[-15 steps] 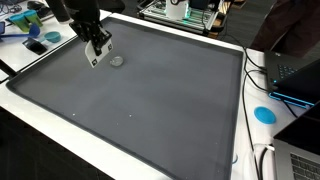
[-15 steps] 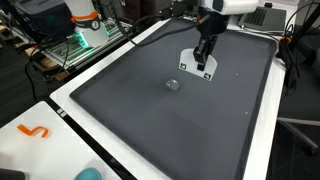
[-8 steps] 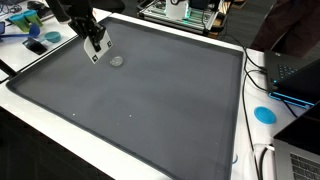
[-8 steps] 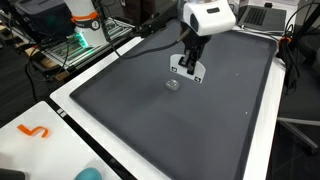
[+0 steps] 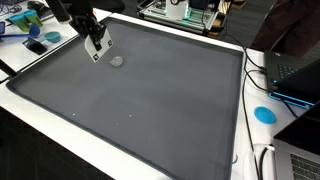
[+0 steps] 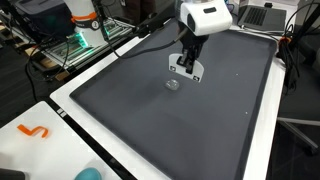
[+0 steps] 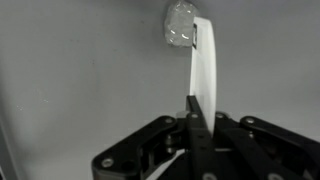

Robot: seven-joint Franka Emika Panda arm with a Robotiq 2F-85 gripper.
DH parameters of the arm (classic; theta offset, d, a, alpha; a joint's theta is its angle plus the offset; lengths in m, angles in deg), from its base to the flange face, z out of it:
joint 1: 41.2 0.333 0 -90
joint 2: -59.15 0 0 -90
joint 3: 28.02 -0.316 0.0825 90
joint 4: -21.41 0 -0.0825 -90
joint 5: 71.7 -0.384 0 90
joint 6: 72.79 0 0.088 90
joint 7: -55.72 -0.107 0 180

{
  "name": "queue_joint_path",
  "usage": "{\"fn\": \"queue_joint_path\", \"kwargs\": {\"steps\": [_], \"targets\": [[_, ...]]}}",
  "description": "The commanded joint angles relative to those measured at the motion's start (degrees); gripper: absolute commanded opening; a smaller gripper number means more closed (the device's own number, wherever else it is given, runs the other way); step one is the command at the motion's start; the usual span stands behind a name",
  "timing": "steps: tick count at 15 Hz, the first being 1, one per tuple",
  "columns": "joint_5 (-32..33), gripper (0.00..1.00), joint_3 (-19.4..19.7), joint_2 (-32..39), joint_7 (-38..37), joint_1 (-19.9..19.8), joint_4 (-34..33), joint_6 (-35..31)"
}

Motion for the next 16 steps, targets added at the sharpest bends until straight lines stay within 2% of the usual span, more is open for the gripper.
{"fn": "queue_joint_path", "kwargs": {"steps": [1, 5, 8, 12, 16], "targets": [[-2.7, 0.01, -0.5, 0.5, 2.9, -1.7, -1.2, 2.5], [-12.7, 0.01, -2.2, 0.9, 11.9, -6.2, -3.3, 9.0], [-17.5, 0.01, -1.6, 1.5, 17.0, -8.6, -4.7, 12.4], [-23.2, 0.01, -1.4, 3.0, 23.0, -11.9, -6.3, 15.5], [-26.9, 0.01, -0.8, 4.4, 28.5, -14.0, -7.2, 15.3]]}}
